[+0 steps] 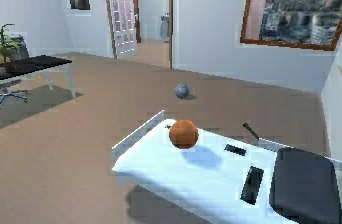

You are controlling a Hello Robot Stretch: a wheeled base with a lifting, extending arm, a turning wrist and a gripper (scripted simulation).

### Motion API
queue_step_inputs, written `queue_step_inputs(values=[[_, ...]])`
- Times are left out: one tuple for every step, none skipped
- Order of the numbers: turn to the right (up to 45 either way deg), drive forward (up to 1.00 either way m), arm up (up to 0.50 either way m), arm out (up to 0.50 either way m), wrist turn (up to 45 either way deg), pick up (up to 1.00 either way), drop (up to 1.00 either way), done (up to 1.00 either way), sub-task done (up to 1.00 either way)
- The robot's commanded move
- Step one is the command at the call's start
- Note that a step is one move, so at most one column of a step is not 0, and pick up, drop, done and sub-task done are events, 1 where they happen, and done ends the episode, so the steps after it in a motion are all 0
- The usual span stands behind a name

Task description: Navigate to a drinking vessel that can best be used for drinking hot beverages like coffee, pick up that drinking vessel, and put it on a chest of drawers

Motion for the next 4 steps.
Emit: queue_step_inputs(values=[[45.0, 0.00, 0.00, 0.00, 0.0, 0.00, 0.00, 0.00, 0.00], [45.0, 0.00, 0.00, 0.00, 0.0, 0.00, 0.00, 0.00, 0.00], [30.0, 0.00, 0.00, 0.00, 0.0, 0.00, 0.00, 0.00, 0.00], [0.0, 0.00, 0.00, 0.48, 0.0, 0.00, 0.00, 0.00, 0.00]])
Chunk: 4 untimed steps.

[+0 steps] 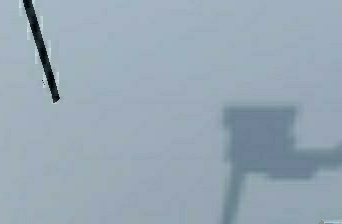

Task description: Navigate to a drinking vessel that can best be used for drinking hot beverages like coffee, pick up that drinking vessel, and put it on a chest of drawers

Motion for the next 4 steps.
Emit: queue_step_inputs(values=[[0.0, 0.00, 0.00, 0.00, 39.0, 0.00, 0.00, 0.00, 0.00], [0.0, 0.00, -0.08, 0.00, 0.0, 0.00, 0.00, 0.00, 0.00], [0.0, 0.00, -0.32, 0.00, 0.0, 0.00, 0.00, 0.00, 0.00], [0.0, 0.00, 0.00, 0.00, 0.0, 0.00, 1.00, 0.00, 0.00]])
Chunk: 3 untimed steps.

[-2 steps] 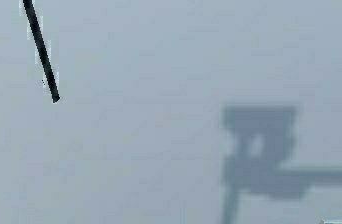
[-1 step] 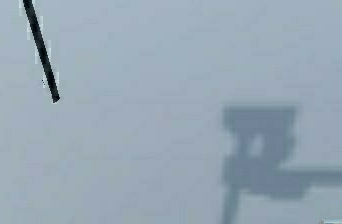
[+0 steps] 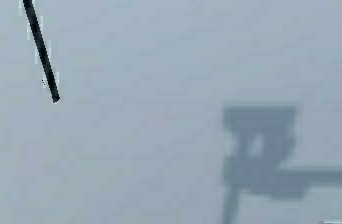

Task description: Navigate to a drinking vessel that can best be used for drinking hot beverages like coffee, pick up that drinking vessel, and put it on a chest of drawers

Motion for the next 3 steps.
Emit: queue_step_inputs(values=[[0.0, 0.00, 0.08, 0.00, 0.0, 0.00, 0.00, 0.00, 0.00], [0.0, 0.00, 0.00, -0.08, 0.0, 0.00, 0.00, 0.00, 0.00], [0.0, 0.00, 0.00, 0.00, 0.0, 0.00, 0.00, 1.00, 0.00]])
